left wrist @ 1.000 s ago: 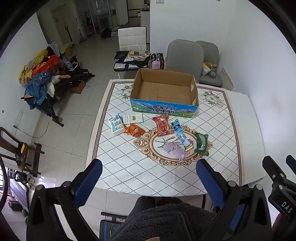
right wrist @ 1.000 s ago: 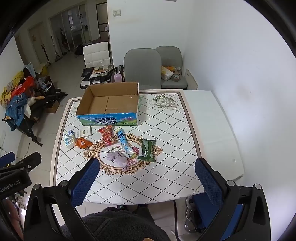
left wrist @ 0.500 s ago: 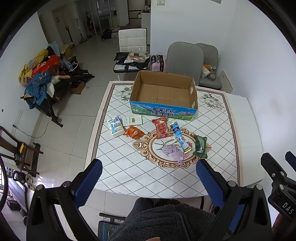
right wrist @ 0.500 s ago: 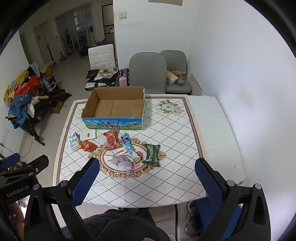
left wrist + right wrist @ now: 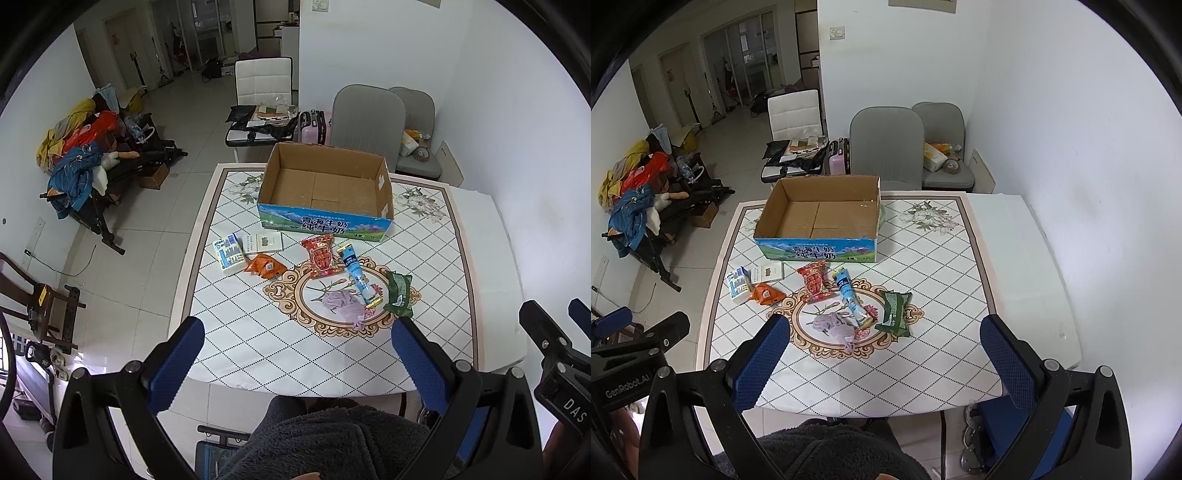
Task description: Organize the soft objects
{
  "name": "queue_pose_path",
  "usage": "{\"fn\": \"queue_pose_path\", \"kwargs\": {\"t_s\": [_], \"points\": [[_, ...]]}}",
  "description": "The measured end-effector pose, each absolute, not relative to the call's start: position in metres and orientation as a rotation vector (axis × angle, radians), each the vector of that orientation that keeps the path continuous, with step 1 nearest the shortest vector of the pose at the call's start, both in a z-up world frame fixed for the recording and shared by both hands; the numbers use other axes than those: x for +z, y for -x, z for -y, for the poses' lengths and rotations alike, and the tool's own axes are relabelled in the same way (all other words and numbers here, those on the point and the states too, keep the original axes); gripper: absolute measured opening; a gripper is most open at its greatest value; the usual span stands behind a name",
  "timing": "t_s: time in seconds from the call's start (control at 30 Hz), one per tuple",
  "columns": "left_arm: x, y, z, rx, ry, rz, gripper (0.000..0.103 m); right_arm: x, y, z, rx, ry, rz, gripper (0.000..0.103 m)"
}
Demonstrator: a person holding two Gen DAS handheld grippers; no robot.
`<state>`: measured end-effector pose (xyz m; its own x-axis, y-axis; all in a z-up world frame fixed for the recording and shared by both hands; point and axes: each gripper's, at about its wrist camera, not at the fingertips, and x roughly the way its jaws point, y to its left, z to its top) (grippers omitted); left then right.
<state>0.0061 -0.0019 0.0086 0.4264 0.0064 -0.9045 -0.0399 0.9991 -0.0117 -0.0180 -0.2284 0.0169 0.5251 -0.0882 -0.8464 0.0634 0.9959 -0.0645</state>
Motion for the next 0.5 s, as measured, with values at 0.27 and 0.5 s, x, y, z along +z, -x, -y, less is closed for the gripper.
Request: {"fn": "queue_pose_path", "kwargs": {"t_s": [0.27,0.5], "points": [[0.0097,-0.0084,0.0027,0.028,0.032,-1.129,0.103,0.0176,0.0122,0.2319,-0.093,0.022,-1.017,0.103],[0.011,-0.0093,0.0028,0.027,0.033,-1.127,0.103,0.0176,0.0113,0.234,-0.094,0.019,-1.015,0.103]]}}
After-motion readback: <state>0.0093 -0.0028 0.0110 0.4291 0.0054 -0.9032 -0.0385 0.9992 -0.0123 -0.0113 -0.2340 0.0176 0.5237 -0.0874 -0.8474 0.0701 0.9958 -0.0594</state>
